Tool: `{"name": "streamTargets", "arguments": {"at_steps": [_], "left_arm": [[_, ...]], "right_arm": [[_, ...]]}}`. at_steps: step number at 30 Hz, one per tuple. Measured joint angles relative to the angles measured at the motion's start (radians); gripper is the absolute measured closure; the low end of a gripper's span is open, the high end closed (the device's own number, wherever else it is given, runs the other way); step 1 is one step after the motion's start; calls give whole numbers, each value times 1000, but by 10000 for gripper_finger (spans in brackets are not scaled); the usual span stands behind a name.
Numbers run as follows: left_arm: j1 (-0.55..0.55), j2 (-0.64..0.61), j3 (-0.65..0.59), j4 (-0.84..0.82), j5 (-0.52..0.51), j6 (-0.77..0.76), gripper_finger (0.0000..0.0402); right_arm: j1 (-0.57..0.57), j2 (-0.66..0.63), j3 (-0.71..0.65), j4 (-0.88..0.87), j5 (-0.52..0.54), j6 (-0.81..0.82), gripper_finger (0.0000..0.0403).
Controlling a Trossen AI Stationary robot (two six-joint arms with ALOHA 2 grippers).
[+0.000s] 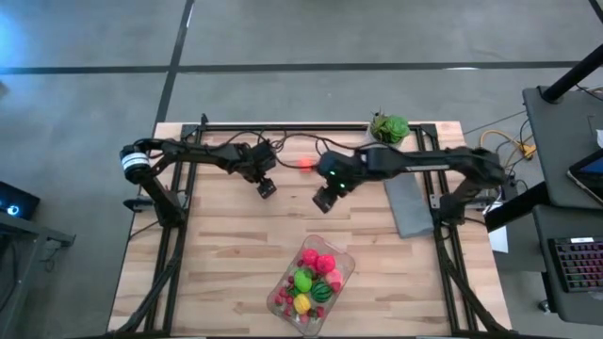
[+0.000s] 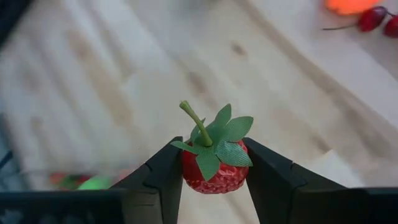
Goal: Pick and placing Produce into tupperware
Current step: Put the red strawberry into the transparent basket, then put the orange pumpkin into the transparent basket
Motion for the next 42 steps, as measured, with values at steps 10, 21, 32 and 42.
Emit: {"name": "streamTargets", "arguments": {"at_steps": [10, 21, 32, 42], "left_arm": [[-27, 0, 0, 75, 70, -53, 157], [-33, 0, 0, 68, 81, -53, 157], [-36, 0, 11, 79, 137, -184, 157], [-42, -7, 53, 265, 166, -107, 157]], "right_arm": [[279, -130, 0, 51, -27, 120, 257], [550, 68, 107, 162, 106, 351, 257], [580, 187, 293, -31, 174, 382, 180], [559, 4, 374, -535, 630, 454, 112]]}}
